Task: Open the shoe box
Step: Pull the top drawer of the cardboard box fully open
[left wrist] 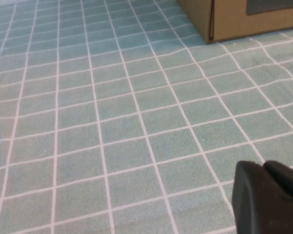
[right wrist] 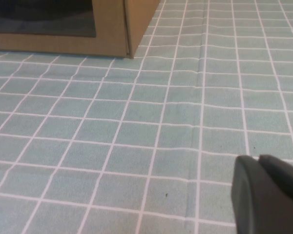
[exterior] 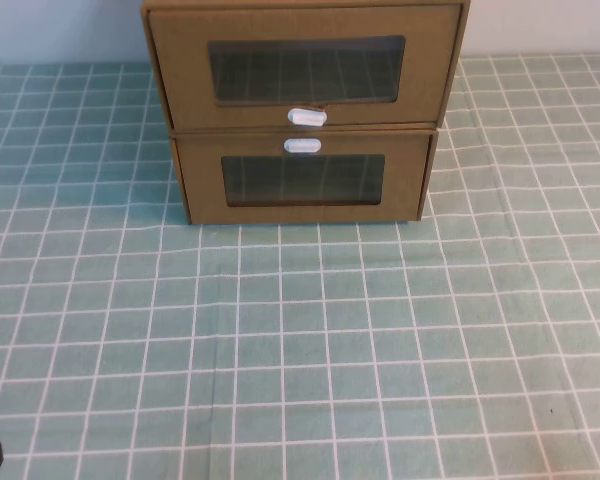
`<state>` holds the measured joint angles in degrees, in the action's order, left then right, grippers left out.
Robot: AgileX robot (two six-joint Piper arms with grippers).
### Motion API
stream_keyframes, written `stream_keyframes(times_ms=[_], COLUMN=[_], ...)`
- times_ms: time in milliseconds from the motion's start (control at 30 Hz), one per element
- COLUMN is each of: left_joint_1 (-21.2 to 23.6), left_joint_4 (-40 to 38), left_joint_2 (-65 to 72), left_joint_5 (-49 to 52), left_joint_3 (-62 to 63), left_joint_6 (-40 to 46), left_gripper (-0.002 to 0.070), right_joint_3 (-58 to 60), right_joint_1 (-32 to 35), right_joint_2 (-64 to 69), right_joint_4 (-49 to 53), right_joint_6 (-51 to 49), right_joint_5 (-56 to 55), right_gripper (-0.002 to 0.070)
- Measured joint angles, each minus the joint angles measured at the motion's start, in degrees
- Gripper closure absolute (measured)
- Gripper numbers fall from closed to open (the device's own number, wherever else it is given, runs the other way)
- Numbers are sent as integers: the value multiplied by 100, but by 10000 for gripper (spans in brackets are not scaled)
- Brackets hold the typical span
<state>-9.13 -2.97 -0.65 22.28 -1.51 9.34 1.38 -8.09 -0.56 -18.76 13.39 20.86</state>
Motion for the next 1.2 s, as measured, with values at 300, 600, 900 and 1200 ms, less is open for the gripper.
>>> stream_keyframes(times_ms=[300,600,900,1200], left_joint_1=[0,0,0,0], left_joint_4=[0,0,0,-14], left_joint_2=[0,0,0,0], left_joint_5=[0,-10,-73,-217], left_joint_3=[0,0,0,0], left_joint_6=[0,0,0,0], left_gripper=[680,680,680,680], right_joint_3=[0,0,0,0], right_joint_1=[0,0,0,0], right_joint_2=[0,0,0,0], right_joint_4=[0,0,0,0], right_joint_6=[0,0,0,0], right_joint_5=[0,0,0,-617], right_gripper=[689,689,689,689])
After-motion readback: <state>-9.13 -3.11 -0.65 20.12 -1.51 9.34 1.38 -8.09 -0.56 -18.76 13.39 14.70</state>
